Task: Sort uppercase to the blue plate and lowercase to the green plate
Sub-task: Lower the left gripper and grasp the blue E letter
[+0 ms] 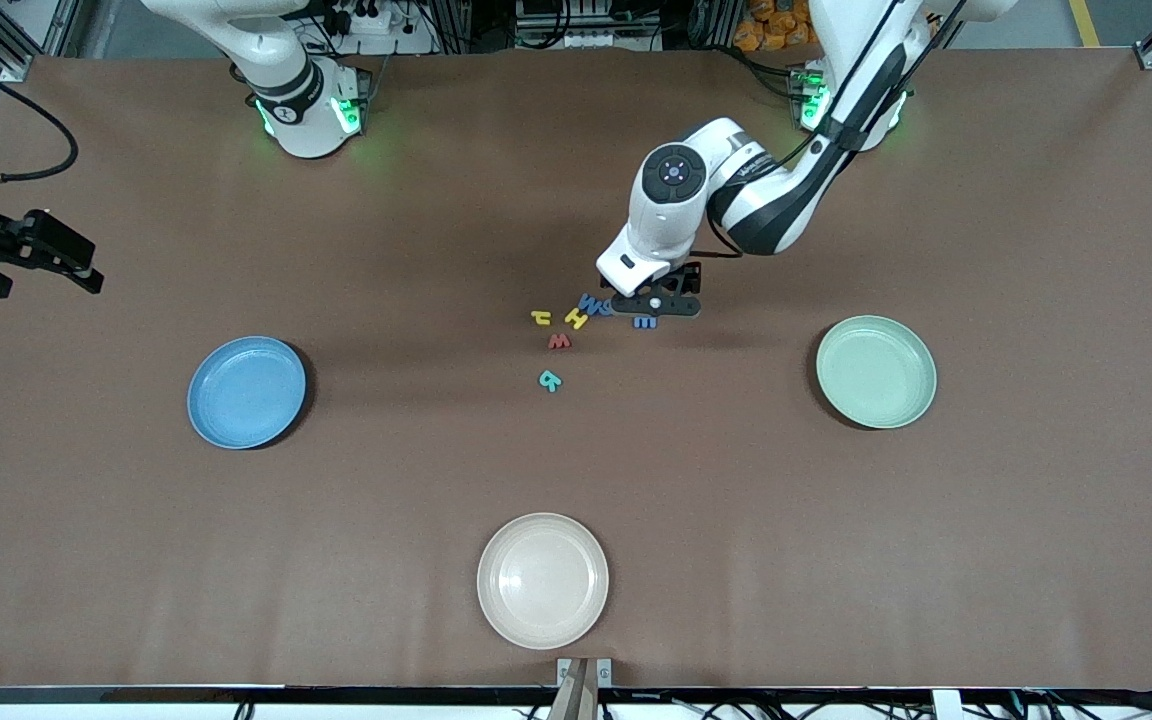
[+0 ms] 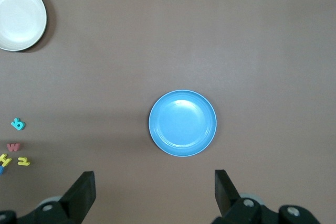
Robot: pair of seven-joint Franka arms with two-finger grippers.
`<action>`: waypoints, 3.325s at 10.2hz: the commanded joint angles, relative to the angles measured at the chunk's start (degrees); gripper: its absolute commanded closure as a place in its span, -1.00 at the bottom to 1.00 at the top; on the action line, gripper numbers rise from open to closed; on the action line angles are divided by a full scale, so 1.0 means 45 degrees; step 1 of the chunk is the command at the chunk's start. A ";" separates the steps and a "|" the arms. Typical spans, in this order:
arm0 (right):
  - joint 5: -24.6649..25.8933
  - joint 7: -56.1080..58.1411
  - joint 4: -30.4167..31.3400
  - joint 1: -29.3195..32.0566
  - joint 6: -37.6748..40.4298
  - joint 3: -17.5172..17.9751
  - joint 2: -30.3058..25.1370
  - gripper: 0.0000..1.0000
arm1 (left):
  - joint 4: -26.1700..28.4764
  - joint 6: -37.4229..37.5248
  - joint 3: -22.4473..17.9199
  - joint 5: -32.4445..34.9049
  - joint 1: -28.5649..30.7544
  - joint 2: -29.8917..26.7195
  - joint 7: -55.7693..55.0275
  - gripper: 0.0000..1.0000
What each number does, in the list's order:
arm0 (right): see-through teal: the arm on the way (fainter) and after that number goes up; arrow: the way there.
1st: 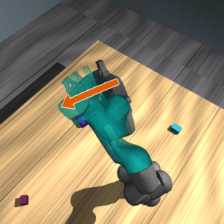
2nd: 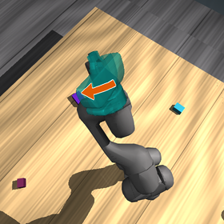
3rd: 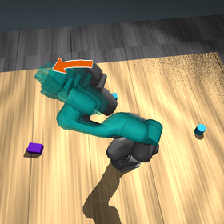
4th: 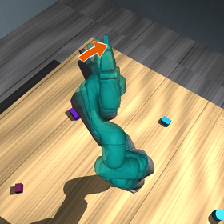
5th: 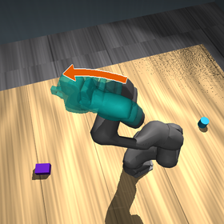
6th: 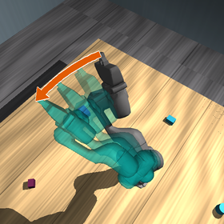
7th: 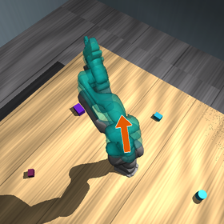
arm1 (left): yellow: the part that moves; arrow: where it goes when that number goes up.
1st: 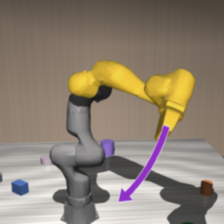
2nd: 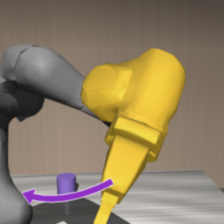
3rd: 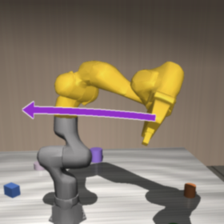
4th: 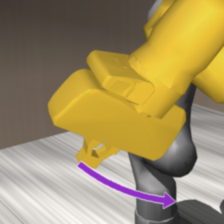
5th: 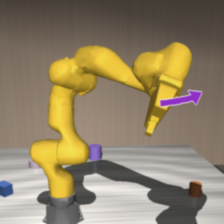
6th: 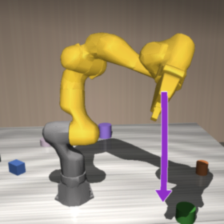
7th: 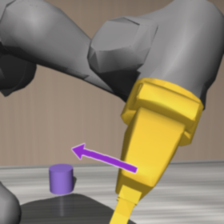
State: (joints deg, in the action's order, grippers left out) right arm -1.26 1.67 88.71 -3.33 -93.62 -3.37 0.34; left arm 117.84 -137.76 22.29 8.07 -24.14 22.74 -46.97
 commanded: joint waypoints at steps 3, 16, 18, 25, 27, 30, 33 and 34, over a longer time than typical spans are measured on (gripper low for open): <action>-0.0189 -0.0019 -0.0123 -0.0042 0.0180 -0.0012 -0.0174 -1.00 | 0.0416 -0.0889 -0.0266 0.0784 -0.0123 0.0396 -0.0227 -0.92; -0.0032 -0.0019 -0.0201 0.0074 0.0024 -0.0051 0.0002 -1.00 | 0.0046 -0.1905 -0.1475 0.1469 -0.1313 0.1920 -0.1379 -0.58; -0.0052 -0.0019 -0.0201 0.0133 0.0024 -0.0071 0.0002 -1.00 | -0.0072 -0.1905 -0.1555 0.1449 -0.1451 0.2018 -0.1379 -0.51; -0.0052 -0.0019 -0.0162 -0.0062 0.0024 -0.0071 -0.0017 -1.00 | -0.0443 -0.1905 -0.1672 0.1449 -0.1608 0.2272 -0.1399 -0.28; -0.0033 -0.0019 -0.0143 -0.0081 -0.0015 -0.0071 0.0002 -1.00 | -0.0560 -0.1905 -0.1829 0.1469 -0.1842 0.2467 -0.1516 -0.16; -0.0091 -0.0019 -0.0084 -0.0101 0.0024 -0.0051 0.0157 -1.00 | -0.0541 -0.1886 -0.1966 0.1527 -0.1979 0.2467 -0.1400 0.18; -0.0208 0.0117 -0.0025 -0.0335 -0.0112 -0.0032 0.0509 -1.00 | -0.0463 -0.1847 -0.1966 0.1625 -0.1921 0.2428 -0.1301 0.48; -0.0228 0.0117 -0.0025 -0.0432 -0.0171 -0.0032 0.0549 -1.00 | -0.0463 -0.1827 -0.1966 0.1664 -0.1901 0.2409 -0.1282 0.54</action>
State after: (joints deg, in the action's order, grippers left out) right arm -1.28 1.68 88.53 -4.80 -93.90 -3.48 2.72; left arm 116.28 -145.70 14.41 13.27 -32.16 32.01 -51.61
